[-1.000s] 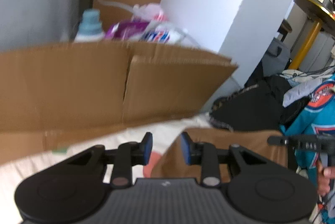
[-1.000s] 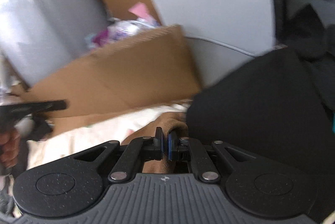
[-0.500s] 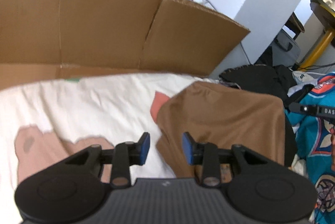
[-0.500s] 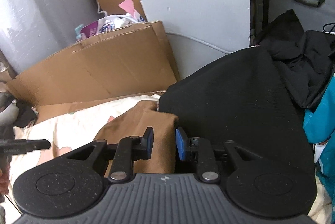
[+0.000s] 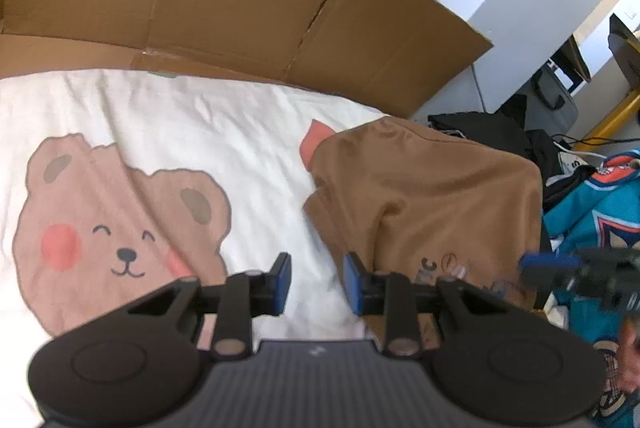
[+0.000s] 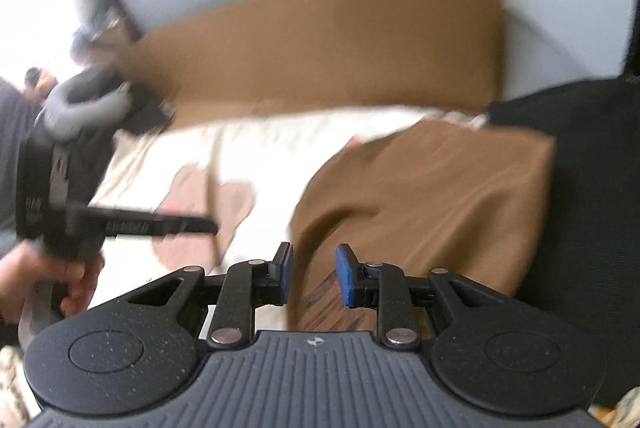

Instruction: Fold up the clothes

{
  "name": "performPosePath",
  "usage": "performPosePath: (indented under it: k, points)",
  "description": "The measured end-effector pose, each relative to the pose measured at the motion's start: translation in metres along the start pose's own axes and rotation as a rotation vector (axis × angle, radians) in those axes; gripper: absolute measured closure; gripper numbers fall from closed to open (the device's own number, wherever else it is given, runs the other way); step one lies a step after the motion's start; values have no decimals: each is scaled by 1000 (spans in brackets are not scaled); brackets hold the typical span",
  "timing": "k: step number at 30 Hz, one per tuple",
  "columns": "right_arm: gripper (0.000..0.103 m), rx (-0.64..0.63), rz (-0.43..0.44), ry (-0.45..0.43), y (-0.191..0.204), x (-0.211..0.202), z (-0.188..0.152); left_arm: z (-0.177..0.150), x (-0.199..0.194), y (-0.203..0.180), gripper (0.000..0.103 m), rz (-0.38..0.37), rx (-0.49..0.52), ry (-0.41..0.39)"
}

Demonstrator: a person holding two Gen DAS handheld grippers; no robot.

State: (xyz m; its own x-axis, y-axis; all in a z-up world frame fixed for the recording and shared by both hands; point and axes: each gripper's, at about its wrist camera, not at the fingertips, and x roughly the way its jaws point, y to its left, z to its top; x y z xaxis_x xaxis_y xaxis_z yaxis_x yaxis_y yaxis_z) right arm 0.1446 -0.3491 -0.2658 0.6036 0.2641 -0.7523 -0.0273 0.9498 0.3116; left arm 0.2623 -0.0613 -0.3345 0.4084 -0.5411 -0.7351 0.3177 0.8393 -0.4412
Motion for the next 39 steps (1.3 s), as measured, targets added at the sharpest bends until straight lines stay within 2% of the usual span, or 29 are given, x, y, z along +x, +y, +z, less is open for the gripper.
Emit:
performPosePath:
  k: [6, 11, 14, 18, 22, 30, 39]
  points:
    - [78, -72, 31, 122, 27, 20, -30, -16, -4, 9, 75, -9, -43, 28]
    - [78, -89, 70, 218, 46, 33, -51, -27, -7, 19, 75, -21, -75, 45]
    - [78, -96, 63, 259, 52, 43, -67, -30, -10, 24, 75, -24, -93, 45]
    - [78, -65, 49, 308, 46, 59, -82, -31, -10, 29, 75, -31, -110, 46]
    - [76, 44, 137, 367, 35, 71, -95, -32, -8, 29, 75, -38, -115, 56]
    - [74, -57, -51, 372, 29, 70, -104, -35, -3, 30, 75, -48, -136, 74]
    - [74, -167, -148, 348, 29, 62, -101, -35, 4, 28, 74, -52, -150, 81]
